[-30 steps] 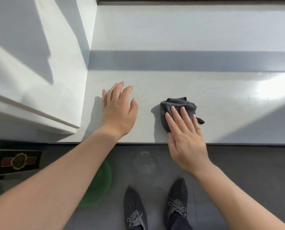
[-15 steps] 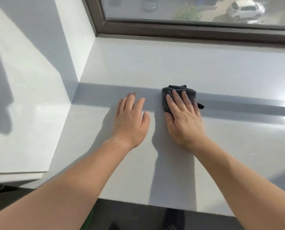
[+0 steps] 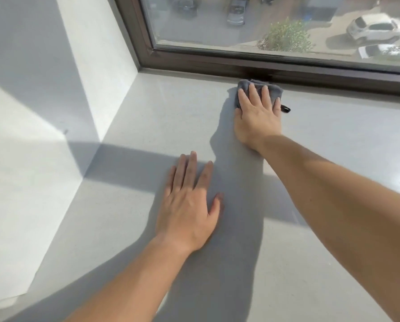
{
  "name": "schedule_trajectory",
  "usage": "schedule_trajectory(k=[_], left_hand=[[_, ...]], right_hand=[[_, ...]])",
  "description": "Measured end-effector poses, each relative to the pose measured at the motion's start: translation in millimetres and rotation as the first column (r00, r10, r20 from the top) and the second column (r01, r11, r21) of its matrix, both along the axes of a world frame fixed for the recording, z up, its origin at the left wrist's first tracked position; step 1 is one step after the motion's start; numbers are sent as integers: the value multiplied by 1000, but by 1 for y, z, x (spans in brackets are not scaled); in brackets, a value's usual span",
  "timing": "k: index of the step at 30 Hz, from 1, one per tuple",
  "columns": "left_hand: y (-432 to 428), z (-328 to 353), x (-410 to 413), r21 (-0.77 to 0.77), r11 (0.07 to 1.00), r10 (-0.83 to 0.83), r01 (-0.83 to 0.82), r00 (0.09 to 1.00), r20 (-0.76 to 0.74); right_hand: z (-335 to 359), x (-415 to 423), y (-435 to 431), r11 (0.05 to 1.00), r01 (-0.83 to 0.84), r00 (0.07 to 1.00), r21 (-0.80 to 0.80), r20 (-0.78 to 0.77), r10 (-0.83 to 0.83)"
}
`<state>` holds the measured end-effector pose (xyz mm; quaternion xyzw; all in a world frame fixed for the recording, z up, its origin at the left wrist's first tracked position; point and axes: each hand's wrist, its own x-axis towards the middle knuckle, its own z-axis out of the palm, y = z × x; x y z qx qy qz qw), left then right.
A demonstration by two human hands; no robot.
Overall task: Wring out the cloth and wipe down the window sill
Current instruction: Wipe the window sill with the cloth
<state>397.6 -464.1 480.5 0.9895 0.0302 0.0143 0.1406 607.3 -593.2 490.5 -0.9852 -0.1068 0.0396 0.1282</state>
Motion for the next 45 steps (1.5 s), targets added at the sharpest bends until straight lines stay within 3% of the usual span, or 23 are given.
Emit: schedule_trajectory(k=[2, 4, 8, 11, 14, 17, 21, 24, 26, 29, 31, 36, 38, 40, 43, 45], left_hand=[[1, -1, 2, 27, 1000, -5, 6, 1000, -18], [0, 0, 0, 41, 999, -2, 4, 999, -44], [-3, 3, -1, 48, 999, 1, 1, 999, -54], [0, 4, 3, 57, 998, 3, 0, 998, -55], [3, 4, 7, 68, 998, -10, 14, 998, -63], [4, 3, 8, 64, 998, -6, 10, 998, -63], [6, 5, 11, 62, 998, -1, 4, 998, -63], [7, 8, 17, 68, 998, -2, 6, 998, -64], [9, 11, 21, 70, 998, 0, 4, 998, -65], [14, 13, 26, 85, 996, -3, 8, 998, -63], [17, 14, 28, 69, 998, -2, 6, 998, -65], [18, 14, 33, 42, 999, -6, 8, 999, -54], [17, 14, 36, 35, 999, -4, 5, 999, -50], [15, 16, 39, 32, 1000, 2, 0, 999, -49], [11, 18, 41, 16, 1000, -2, 3, 999, -40], [12, 16, 40, 17, 1000, -1, 2, 999, -44]], right_hand=[[-1, 7, -1, 988, -152, 988, -10, -6, 152], [-1, 13, -26, 984, -176, 984, -9, -6, 176], [0, 18, -76, 995, 96, 995, 0, 14, -96], [-1, 18, -40, 979, 203, 979, 4, 19, -203], [-2, 19, 5, 1000, -19, 999, 5, 26, 19], [0, 24, -10, 981, -195, 981, -3, 7, 195], [2, 21, -79, 996, 92, 995, 20, 28, -93], [5, 12, -63, 963, 269, 963, 10, 12, -269], [8, 1, -20, 982, 189, 982, 29, 11, -189], [7, -18, 27, 990, -137, 990, 6, 16, 137], [8, -15, 18, 982, -187, 982, -8, 0, 187], [10, -5, -63, 983, 183, 983, -7, -20, -183], [10, -12, -52, 970, 244, 969, -11, -30, -244], [14, -29, -22, 986, 166, 986, 22, -6, -166], [13, -57, -2, 994, -107, 994, 23, 40, 106], [12, -61, -22, 991, -132, 991, 25, 28, 132]])
